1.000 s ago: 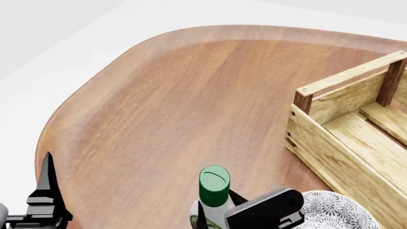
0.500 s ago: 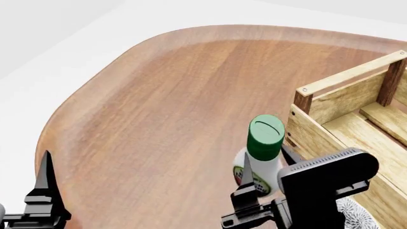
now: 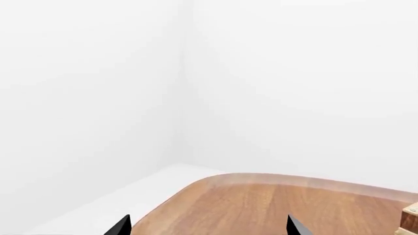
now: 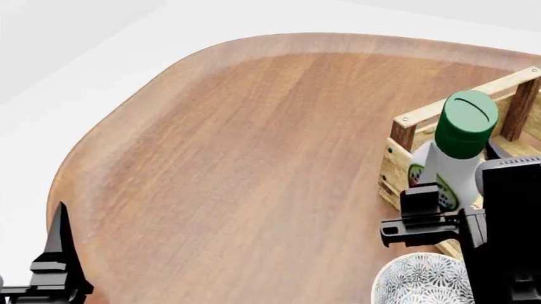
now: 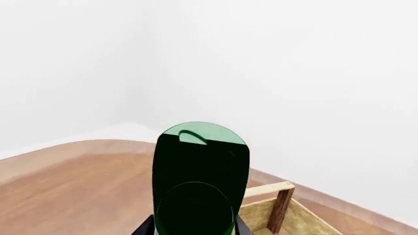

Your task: Pick up the salad dressing and put it in the tray.

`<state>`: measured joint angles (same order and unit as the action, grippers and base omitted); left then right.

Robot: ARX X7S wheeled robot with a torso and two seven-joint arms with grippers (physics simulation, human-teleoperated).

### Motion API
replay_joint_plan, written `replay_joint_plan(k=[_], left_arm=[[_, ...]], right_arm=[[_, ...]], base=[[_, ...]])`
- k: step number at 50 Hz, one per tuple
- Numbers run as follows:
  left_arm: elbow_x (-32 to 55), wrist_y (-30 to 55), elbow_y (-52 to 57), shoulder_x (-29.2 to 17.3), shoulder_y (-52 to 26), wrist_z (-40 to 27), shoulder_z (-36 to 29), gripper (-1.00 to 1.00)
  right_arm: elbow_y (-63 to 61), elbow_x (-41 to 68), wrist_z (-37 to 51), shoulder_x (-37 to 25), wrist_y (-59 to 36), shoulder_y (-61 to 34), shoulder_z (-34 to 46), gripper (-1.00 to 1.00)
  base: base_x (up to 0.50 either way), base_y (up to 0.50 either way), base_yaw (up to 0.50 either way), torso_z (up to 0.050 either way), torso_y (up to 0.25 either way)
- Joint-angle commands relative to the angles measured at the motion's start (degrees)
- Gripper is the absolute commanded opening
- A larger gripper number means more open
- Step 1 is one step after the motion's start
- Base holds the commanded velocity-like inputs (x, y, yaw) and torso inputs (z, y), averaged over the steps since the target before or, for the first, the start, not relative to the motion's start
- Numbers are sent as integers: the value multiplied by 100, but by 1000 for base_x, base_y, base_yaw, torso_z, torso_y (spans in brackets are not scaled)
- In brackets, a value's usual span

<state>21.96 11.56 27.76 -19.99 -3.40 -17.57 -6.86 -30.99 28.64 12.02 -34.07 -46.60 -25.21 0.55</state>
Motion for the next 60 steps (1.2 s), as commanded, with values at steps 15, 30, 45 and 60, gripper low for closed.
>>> replay_joint_plan(k=[15, 30, 45, 60], left_arm=[[30, -43, -25, -28, -5, -40, -10, 100], [17, -48, -8, -55, 0, -68, -45, 100], [-12, -48, -20, -72, -18, -94, -96, 100], [-67, 17, 8, -92, -71, -143, -180, 100]], right_arm=[[1025, -540, 437, -377, -153, -853, -550, -100], [1988, -906, 720, -479, -56, -1212, -646, -100], [3346, -1275, 817, -431, 435, -1676, -500, -100], [5228, -1780, 1026, -274, 1180, -2301, -194, -100]], base=[[0, 0, 0, 0, 1], [0, 0, 0, 0, 1], [0, 0, 0, 0, 1], [0, 0, 0, 0, 1]])
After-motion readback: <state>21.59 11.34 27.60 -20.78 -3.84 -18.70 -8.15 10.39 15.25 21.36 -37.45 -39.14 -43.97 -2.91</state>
